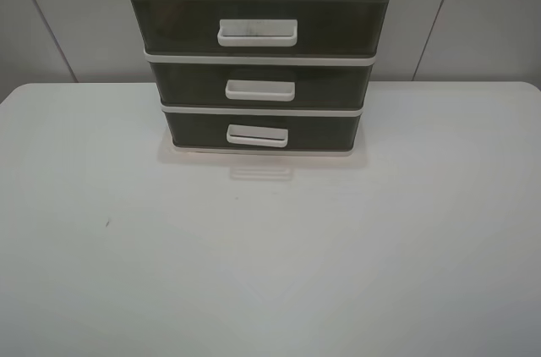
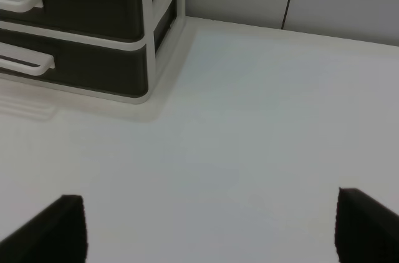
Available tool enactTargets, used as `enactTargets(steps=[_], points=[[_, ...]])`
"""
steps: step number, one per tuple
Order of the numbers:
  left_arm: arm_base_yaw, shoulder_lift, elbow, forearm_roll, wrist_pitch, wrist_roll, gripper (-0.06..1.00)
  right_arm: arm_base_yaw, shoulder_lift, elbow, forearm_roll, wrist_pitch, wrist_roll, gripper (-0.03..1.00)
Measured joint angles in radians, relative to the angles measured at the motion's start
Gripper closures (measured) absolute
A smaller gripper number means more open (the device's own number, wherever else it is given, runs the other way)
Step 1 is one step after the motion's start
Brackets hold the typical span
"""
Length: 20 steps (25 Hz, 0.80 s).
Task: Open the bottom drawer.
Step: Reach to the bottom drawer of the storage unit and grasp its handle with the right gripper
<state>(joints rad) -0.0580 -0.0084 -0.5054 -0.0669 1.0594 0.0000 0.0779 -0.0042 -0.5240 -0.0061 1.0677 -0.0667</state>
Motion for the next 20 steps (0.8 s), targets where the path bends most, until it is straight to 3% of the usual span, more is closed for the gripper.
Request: enactTargets(steps=[20], points=[[0.000, 0.000, 0.000, 0.000, 0.000, 0.000, 0.20, 0.000, 0.000, 0.000, 0.000, 0.000, 0.003, 0.18]])
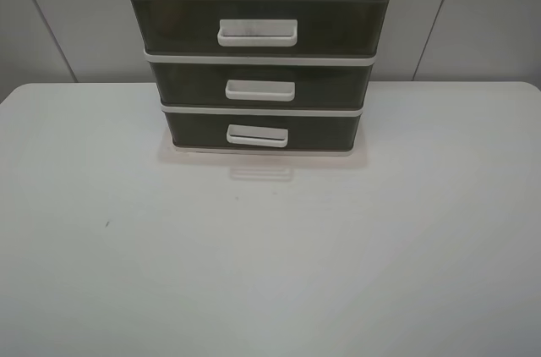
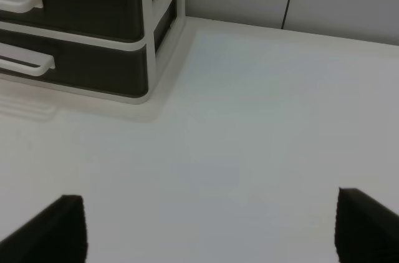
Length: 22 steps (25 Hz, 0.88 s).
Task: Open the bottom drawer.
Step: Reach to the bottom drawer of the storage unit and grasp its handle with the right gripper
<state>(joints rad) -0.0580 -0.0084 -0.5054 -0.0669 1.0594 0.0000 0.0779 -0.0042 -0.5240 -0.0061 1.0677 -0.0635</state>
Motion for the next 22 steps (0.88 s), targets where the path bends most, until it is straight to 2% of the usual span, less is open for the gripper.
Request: enactTargets(steps=[4, 15, 17, 22], points=[[0.000, 0.000, 0.000, 0.000, 0.000, 0.000, 0.20, 0.000, 0.048, -0.011, 0.006, -0.002, 0.000, 0.18], [0.000, 0.000, 0.000, 0.000, 0.000, 0.000, 0.20, 0.013, 0.612, -0.251, 0.012, -0.168, 0.000, 0.18], [0.000, 0.000, 0.000, 0.000, 0.000, 0.000, 0.20, 0.066, 0.693, -0.253, 0.022, -0.232, 0.000, 0.18], [0.000, 0.000, 0.000, 0.000, 0.000, 0.000, 0.20, 0.293, 0.881, -0.257, -0.001, -0.391, 0.000, 0.18]])
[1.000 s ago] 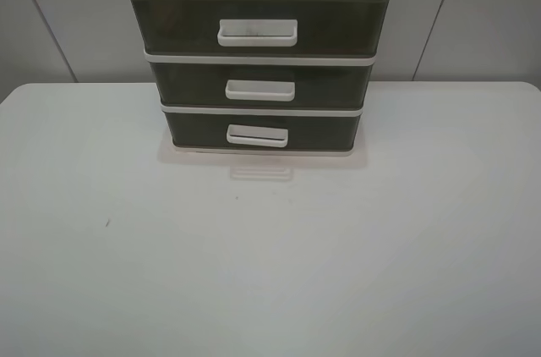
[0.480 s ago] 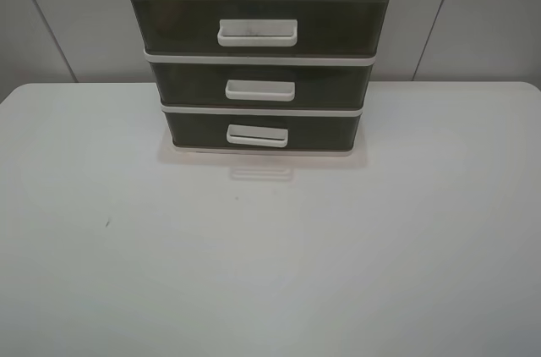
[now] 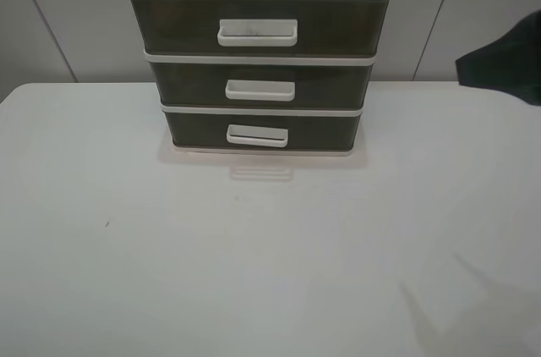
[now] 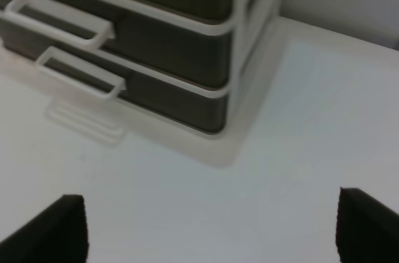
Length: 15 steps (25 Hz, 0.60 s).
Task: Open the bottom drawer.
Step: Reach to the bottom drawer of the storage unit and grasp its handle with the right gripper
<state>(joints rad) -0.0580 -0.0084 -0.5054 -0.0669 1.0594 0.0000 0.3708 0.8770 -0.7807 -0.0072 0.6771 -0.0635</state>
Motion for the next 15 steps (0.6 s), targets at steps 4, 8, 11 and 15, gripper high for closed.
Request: enactTargets(steps=[4, 8, 11, 15], points=[[0.000, 0.000, 0.000, 0.000, 0.000, 0.000, 0.20, 0.096, 0.154, -0.007, -0.050, -0.114, -0.033, 0.18], [0.000, 0.000, 0.000, 0.000, 0.000, 0.000, 0.20, 0.162, 0.324, -0.058, -0.062, -0.125, -0.156, 0.18], [0.000, 0.000, 0.000, 0.000, 0.000, 0.000, 0.20, 0.212, 0.424, -0.105, -0.063, -0.102, -0.259, 0.18], [0.000, 0.000, 0.000, 0.000, 0.000, 0.000, 0.20, 0.258, 0.526, -0.164, -0.063, -0.084, -0.359, 0.18]])
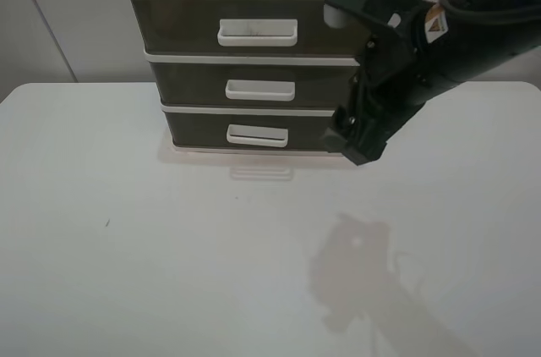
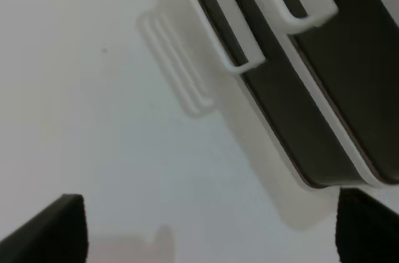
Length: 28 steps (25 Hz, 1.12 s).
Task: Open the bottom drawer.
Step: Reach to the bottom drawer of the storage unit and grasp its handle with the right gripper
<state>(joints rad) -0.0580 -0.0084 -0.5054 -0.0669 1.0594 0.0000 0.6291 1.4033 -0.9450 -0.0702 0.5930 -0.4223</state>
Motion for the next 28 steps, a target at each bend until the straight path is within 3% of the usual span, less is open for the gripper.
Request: enactTargets(steps=[5, 11, 21, 28], points=[[0.000, 0.000, 0.000, 0.000, 0.000, 0.000, 0.20, 0.058, 0.126, -0.012, -0.003, -0.025, -0.142, 0.18], [0.000, 0.000, 0.000, 0.000, 0.000, 0.000, 0.20, 0.099, 0.283, -0.012, -0.003, -0.185, -0.260, 0.18], [0.000, 0.000, 0.000, 0.000, 0.000, 0.000, 0.20, 0.099, 0.450, -0.012, -0.082, -0.502, -0.275, 0.18], [0.000, 0.000, 0.000, 0.000, 0.000, 0.000, 0.20, 0.099, 0.544, -0.012, -0.107, -0.648, -0.285, 0.18]])
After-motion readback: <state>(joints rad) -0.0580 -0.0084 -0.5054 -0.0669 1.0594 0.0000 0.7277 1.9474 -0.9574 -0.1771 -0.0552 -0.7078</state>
